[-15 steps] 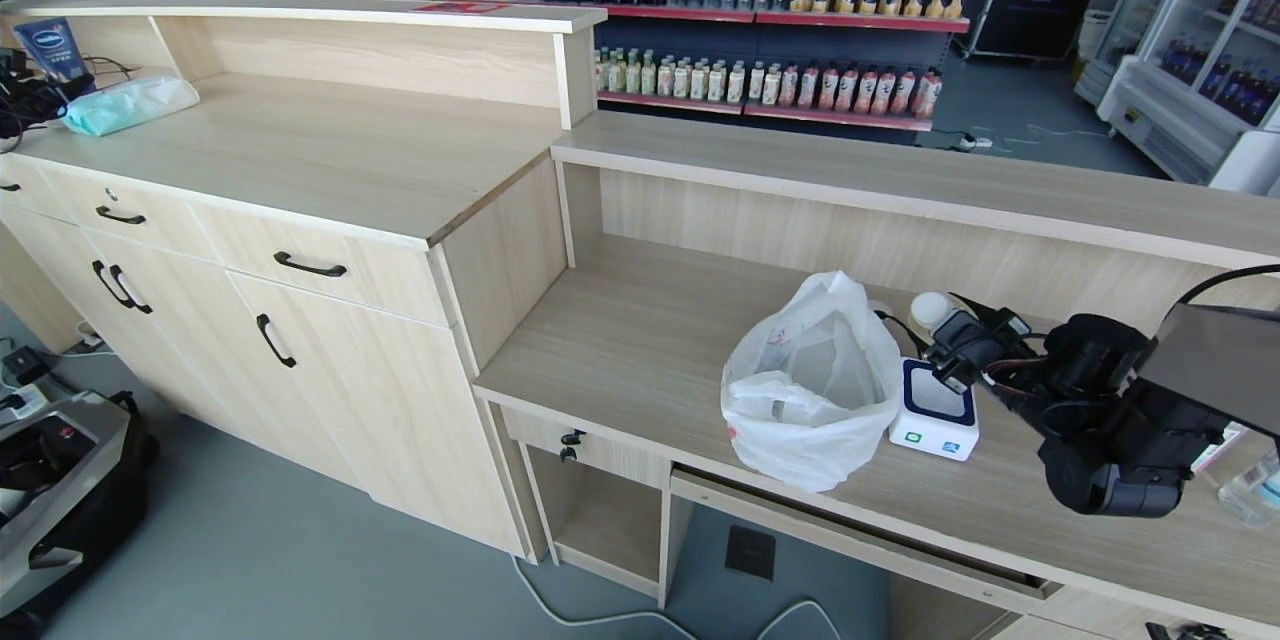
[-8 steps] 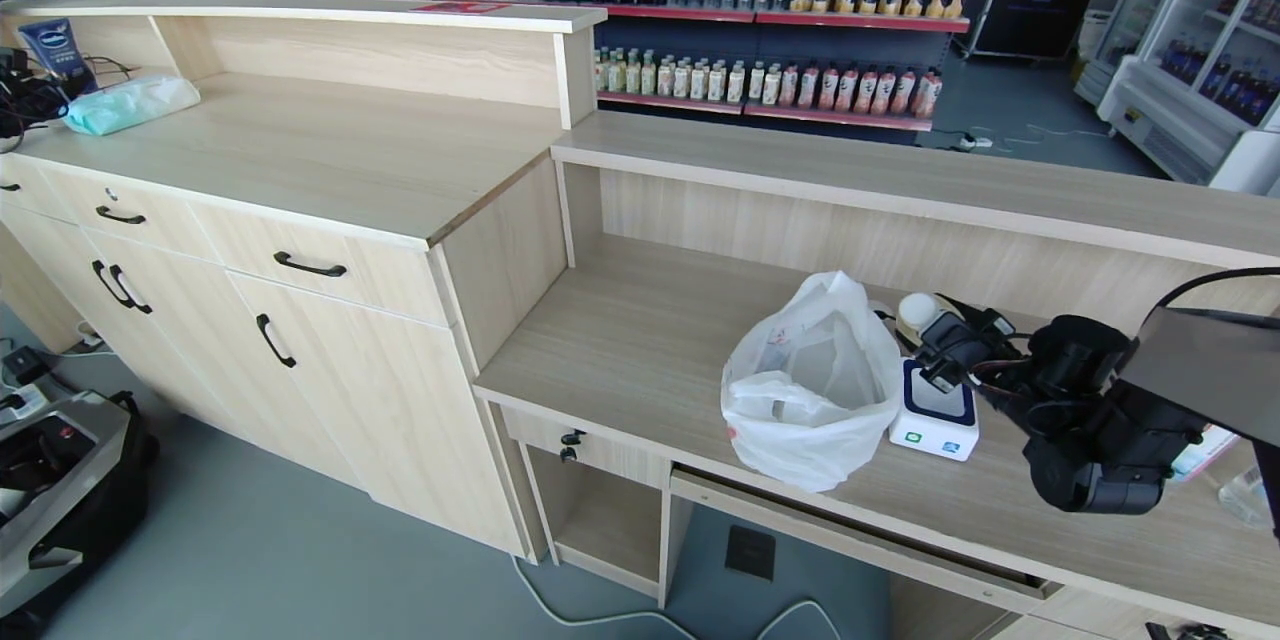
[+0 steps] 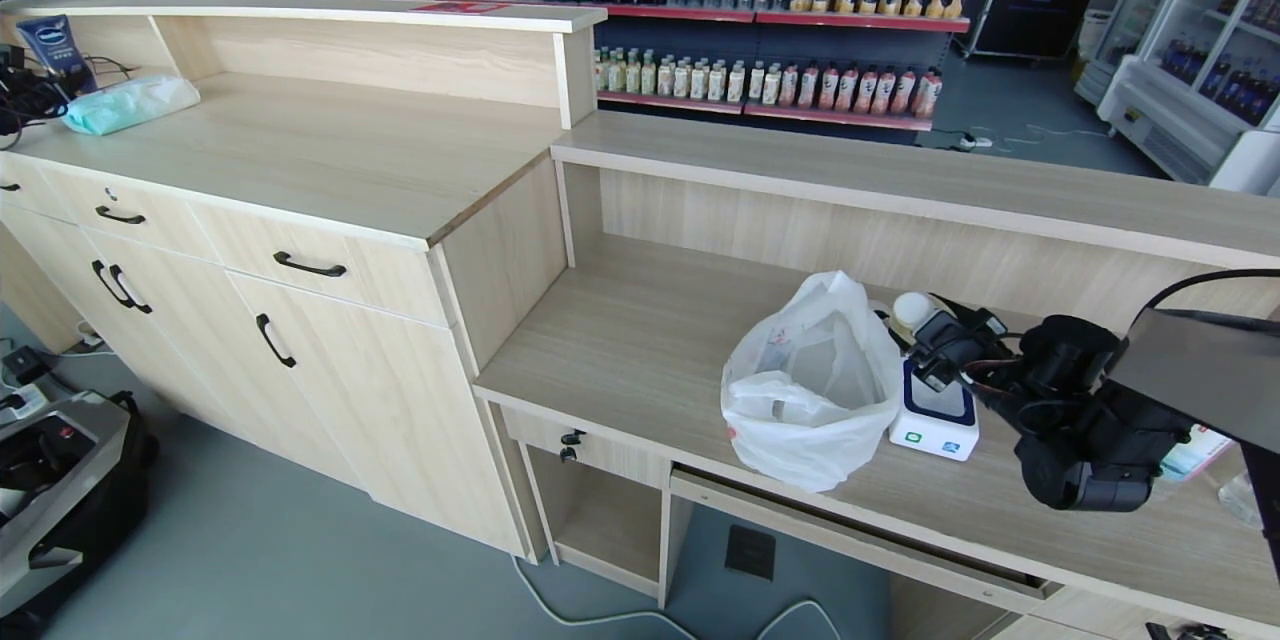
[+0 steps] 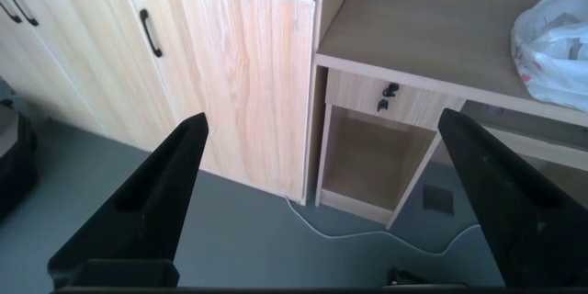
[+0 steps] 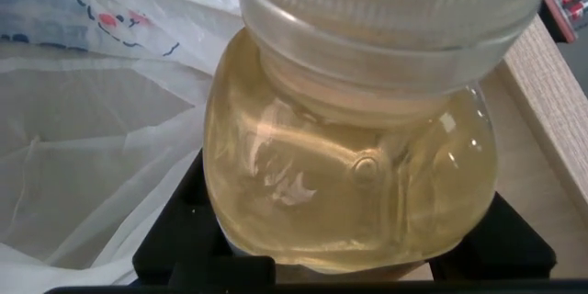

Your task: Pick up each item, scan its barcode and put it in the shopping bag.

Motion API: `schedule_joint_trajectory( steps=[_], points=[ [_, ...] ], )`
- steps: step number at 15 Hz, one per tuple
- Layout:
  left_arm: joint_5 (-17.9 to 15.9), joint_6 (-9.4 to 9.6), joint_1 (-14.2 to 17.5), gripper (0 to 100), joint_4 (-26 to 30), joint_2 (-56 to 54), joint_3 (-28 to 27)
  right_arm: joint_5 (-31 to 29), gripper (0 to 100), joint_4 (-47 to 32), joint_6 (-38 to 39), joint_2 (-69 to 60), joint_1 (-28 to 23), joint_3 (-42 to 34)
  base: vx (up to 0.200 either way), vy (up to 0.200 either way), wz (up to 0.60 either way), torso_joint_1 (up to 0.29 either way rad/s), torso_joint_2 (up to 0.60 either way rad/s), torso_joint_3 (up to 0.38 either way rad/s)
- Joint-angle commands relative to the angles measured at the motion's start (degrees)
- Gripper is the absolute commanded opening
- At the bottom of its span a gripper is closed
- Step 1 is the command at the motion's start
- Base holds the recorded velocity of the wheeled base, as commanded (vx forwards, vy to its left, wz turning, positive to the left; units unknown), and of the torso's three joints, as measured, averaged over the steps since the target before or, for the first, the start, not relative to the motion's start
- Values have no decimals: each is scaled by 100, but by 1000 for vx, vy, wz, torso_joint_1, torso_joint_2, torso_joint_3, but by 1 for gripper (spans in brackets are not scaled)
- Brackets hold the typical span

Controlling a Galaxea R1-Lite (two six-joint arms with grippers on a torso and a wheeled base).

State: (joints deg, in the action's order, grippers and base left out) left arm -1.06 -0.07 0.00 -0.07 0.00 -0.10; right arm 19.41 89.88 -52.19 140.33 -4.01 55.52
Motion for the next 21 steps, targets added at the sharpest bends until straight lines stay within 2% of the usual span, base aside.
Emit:
schedule_joint_trajectory(
  steps=[1,3,4,6,7,8,10,13,16,19,21],
  points=[
    [1,-1,0,100,-1,0,1,-34,0,12,350,-453,76,3,0,0,0,0,0,0],
    [1,-1,0,100,-1,0,1,-130,0,12,1281,-1341,155,-278,0,0,0,0,0,0],
    [1,-10,0,100,-1,9,1,-271,0,-102,1475,-1693,155,-401,0,0,0,0,0,0],
    [1,-1,0,100,-1,0,1,-904,0,-1298,1677,-2809,120,-762,0,0,0,0,0,0],
    [1,-1,0,100,-1,0,1,-1053,0,-1623,1756,-3046,111,-832,0,0,0,0,0,0],
    [1,-10,0,100,-1,0,1,-1572,0,-2344,2046,-3618,102,-1087,0,0,0,0,0,0],
    [1,-1,0,100,-1,0,1,-2240,0,-2924,2231,-4075,58,-1333,0,0,0,0,0,0],
    [1,-1,0,100,-1,0,1,-2310,0,-3433,2213,-4409,-179,-1509,0,0,0,0,0,0],
    [1,-1,0,100,-1,0,1,-2231,0,-2774,2239,-4373,-74,-1720,0,0,600,1,2,2],
    [1,-1,0,100,-1,0,1,-2231,0,-2071,2257,-3899,41,-1535,0,0,600,1,2,2],
    [1,-1,0,100,-1,0,1,-2178,0,-1728,2811,-3248,93,-1298,0,0,0,0,0,0]
  ],
)
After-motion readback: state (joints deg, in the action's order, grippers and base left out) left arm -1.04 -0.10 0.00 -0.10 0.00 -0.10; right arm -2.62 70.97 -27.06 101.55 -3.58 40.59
